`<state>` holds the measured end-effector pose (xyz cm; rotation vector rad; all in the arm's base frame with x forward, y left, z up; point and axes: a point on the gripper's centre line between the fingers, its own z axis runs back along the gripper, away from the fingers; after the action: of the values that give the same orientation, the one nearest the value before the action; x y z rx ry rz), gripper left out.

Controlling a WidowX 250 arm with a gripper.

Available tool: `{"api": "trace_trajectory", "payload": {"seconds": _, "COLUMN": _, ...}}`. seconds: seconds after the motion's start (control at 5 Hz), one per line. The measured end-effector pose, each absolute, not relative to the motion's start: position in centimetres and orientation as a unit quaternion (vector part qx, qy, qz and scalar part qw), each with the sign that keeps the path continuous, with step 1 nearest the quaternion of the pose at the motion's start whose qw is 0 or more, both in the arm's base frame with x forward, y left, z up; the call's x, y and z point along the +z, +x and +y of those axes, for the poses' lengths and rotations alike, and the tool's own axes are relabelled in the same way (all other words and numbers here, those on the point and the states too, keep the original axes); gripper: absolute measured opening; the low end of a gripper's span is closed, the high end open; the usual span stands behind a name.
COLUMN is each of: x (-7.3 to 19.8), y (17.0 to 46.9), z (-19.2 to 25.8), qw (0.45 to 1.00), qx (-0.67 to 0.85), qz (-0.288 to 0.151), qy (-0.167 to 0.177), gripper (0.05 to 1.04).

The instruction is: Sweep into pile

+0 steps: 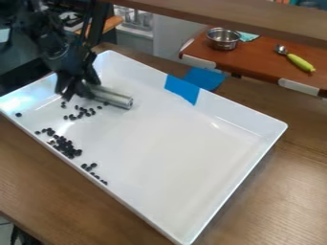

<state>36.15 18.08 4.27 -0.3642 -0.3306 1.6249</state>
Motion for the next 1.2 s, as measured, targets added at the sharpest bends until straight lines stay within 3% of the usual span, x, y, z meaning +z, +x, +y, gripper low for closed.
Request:
{"api": "trace_trajectory", "payload": {"seconds": 0.8, "x": 4.1, "y": 28.0, "z": 16.7, "qw": 0.650, "qx": 0.724, "qz": -0.151, "qy": -0.173, "gripper": 0.370}}
{"api": "trace_trajectory", "payload": {"seconds": 1.2, "x": 4.2, "y": 25.9, "z": 13.5, "qw": 0.681, "qx": 0.706, "qz": -0.115, "qy": -0.159, "gripper": 0.369}}
